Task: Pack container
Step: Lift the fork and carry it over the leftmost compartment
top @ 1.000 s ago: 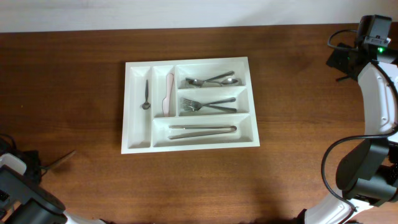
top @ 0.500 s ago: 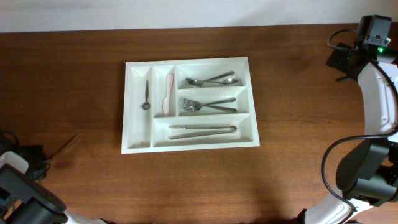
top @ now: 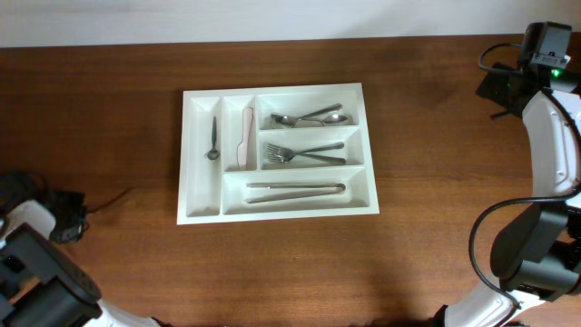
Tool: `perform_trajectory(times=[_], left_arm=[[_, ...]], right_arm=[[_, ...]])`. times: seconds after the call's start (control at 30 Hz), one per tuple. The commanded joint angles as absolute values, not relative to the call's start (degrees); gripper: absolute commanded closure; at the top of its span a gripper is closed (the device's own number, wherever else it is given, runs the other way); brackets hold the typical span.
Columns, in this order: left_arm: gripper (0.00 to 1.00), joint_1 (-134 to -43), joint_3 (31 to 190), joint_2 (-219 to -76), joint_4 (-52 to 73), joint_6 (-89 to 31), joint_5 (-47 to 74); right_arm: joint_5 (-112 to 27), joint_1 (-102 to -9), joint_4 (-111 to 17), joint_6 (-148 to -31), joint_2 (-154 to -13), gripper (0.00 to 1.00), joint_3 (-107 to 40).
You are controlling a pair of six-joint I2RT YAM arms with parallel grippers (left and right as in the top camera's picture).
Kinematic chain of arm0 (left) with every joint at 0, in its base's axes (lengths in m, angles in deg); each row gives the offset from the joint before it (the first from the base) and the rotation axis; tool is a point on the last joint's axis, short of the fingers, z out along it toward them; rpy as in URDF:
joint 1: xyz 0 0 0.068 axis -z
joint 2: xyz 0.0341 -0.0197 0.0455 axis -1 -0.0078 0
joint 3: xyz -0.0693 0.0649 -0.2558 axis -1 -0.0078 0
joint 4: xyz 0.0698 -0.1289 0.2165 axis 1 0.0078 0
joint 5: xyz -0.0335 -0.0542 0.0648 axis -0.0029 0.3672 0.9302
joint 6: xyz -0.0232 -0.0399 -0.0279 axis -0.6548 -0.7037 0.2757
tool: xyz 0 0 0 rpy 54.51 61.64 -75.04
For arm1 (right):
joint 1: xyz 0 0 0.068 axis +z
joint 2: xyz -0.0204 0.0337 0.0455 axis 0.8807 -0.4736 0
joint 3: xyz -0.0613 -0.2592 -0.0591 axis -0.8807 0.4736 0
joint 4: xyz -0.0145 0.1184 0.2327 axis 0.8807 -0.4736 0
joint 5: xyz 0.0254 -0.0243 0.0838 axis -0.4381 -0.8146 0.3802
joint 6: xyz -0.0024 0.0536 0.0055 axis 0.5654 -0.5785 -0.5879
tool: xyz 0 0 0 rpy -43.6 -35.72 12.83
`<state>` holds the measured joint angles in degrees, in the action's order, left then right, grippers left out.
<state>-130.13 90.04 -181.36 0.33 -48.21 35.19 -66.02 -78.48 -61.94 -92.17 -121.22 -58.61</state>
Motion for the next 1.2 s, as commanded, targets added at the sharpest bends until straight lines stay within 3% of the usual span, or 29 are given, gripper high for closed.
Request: perform_trajectory(times=[0.0,0.5,0.87,1.17], left_arm=[[0.98,-126.61,94.94,-182.04,1.93,-44.80,33.57],[0.98,-106.77,115.73,-182.02,11.72,-39.79,49.86],[0.98,-89.89,116.82,-182.04,12.18,-32.54,71.36],[0.98,-83.34,116.75,-182.37,11.87,-29.32,74.01]], right_arm=[[-66.15,-78.64,-61.94,-92.26,-121.03,0.01,-58.96],[-66.15,-78.64,-61.94,-92.26,-121.03,0.01,-58.96],[-66.15,-78.64,-61.94,-92.26,-121.03,0.01,-58.96],[-66.15,-78.64,-61.94,-92.26,-121.03,0.01,-58.96]])
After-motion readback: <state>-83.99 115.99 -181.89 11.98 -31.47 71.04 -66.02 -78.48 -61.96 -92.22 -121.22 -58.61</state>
